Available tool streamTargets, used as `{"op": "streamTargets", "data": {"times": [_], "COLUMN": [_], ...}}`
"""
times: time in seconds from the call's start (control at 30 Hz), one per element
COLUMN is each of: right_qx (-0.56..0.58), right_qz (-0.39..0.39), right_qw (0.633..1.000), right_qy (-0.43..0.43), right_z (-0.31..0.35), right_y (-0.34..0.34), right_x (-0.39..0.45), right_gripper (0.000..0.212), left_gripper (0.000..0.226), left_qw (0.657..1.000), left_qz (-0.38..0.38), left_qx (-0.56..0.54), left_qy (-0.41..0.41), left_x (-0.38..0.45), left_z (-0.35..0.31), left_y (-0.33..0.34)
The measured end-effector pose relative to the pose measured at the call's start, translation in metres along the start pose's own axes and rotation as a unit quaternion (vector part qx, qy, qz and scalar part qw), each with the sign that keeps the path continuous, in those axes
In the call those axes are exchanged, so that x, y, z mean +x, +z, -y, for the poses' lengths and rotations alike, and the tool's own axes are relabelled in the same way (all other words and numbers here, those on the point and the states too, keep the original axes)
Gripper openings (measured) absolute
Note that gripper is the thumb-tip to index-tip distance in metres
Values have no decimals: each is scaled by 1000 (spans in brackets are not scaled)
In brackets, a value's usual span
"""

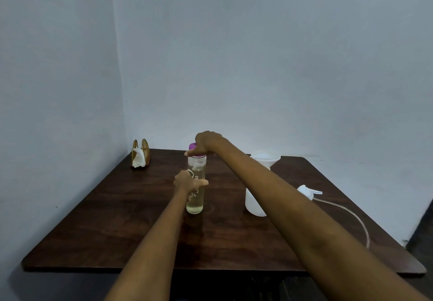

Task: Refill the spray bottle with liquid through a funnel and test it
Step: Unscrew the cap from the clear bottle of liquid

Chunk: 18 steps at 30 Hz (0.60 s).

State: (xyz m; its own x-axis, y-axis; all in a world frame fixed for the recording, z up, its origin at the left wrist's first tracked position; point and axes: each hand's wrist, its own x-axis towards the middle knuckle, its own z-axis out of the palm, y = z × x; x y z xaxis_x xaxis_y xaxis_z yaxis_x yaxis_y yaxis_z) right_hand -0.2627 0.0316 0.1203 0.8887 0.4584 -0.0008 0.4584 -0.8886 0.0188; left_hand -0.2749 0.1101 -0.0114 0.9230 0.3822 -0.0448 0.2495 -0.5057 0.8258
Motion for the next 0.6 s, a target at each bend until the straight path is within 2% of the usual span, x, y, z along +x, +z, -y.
{"op": "streamTargets", "data": {"times": [0.17,0.27,0.4,0.47,0.53,0.6], "right_qx": [59,39,79,101,116,58], "right_qz": [75,86,91,78,54,12], "right_qw": [994,992,985,985,989,998], "right_qy": [-51,-87,-123,-117,-78,-37], "right_z": [-5,-9,-12,-13,-11,-9], "right_y": [-17,-19,-20,-18,-17,-16], "right_x": [3,7,7,6,4,2], "right_gripper": [44,45,45,39,44,53], "left_gripper": [55,50,40,50,53,53], "left_qw": [1000,1000,1000,1000,1000,1000], "left_qz": [11,6,7,13,13,14], "left_qx": [-9,-7,-8,-14,-13,-7], "left_qy": [-7,-4,-7,-11,-12,-9], "left_x": [0,0,-1,0,-2,-4], "left_z": [-1,-1,-2,-2,-2,-3], "left_y": [0,0,0,-1,-2,-3]}}
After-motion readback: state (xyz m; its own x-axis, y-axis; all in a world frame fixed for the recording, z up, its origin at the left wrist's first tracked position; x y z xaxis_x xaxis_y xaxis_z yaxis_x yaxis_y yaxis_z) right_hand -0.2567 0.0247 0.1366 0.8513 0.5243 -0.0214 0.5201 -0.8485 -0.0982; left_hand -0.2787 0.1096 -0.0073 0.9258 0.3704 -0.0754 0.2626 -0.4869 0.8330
